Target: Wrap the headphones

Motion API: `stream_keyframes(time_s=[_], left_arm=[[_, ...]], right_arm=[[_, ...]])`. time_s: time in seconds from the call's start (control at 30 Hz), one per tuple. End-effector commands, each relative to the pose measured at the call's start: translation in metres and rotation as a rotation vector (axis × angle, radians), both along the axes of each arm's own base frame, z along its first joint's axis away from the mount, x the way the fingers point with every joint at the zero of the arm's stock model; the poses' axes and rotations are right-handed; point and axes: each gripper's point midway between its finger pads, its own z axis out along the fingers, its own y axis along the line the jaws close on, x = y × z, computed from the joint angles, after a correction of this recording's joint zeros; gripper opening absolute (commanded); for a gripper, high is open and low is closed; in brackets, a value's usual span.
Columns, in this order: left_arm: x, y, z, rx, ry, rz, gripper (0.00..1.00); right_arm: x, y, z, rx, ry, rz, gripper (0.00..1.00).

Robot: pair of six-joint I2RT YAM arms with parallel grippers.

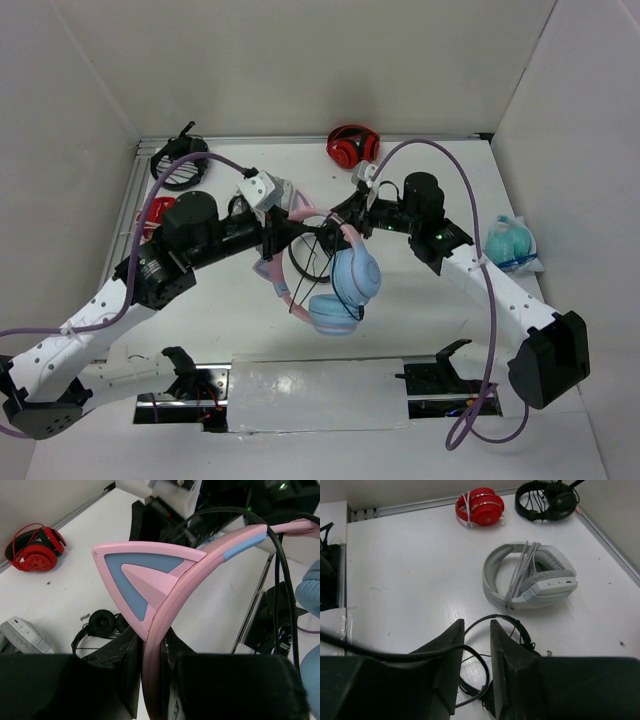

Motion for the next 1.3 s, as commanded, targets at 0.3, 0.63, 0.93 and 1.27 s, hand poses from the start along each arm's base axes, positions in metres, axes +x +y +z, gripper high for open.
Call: stream_keyframes(time_s=[0.3,0.63,0.93,1.27], left_arm=[[-0.007,0.003,0.092,-0.239,-0.054,0.018,0.0],[-0.013,0.013,0.128,-0.296,-0.076,0.036,0.0],[0.001,0.036,0.14,-0.388,-0.098,0.185,0.0],[0.076,0.054,0.098,-0.36,0.069,0.555,0.0]], right_arm=[[-0.003,0.041,-0.015,0.188,0.077,0.054,0.42],[-0.002,0.066,-0.051,0.24,0.167,0.052,0.42],[-0.015,0.075,-0.085,0.247,0.224,-0.01,0.01],[-0.069,0.075,-0.123,0.232,0.351,-0.153,0.0]])
